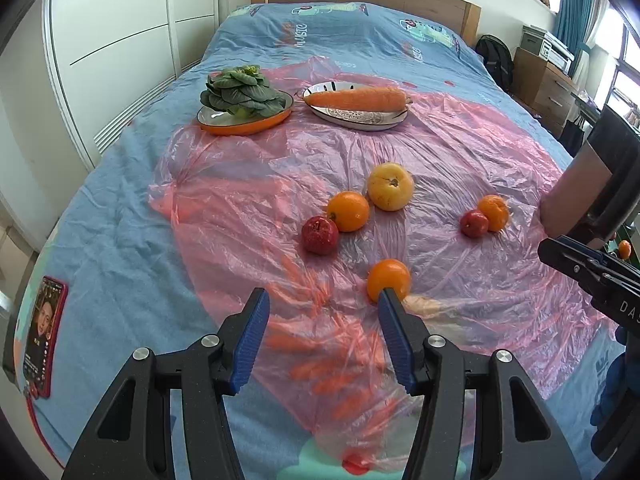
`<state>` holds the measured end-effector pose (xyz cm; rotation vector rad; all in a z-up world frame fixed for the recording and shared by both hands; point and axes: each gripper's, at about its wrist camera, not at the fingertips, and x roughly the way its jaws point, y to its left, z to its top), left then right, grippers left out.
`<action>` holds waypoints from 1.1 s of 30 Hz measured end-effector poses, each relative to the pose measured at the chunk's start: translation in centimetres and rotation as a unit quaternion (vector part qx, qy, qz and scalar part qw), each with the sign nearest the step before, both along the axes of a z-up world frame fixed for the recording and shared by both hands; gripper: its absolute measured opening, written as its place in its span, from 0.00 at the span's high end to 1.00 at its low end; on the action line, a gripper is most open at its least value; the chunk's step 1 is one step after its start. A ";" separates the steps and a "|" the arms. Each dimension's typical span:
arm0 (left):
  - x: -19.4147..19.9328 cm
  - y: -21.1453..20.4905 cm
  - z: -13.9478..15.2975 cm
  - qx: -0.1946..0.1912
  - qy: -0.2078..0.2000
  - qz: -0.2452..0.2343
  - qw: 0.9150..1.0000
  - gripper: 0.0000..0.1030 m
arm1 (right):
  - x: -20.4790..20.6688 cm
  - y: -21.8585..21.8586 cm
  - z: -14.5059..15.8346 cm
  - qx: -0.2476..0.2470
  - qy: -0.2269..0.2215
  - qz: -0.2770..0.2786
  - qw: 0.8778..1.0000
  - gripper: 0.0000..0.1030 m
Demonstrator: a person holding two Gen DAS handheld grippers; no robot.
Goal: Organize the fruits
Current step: 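Withdraw both open tools from the green tray back toward the fruits, then grasp a red apple with the left tool while the right tool grasps another red apple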
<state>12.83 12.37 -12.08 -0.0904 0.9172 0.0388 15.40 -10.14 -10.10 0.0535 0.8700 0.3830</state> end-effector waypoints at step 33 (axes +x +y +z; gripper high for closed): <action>8.9 1.3 -6.3 -0.016 0.042 -0.008 0.999 0.53 | 9.4 1.9 -8.0 0.020 0.044 -0.005 0.999 0.48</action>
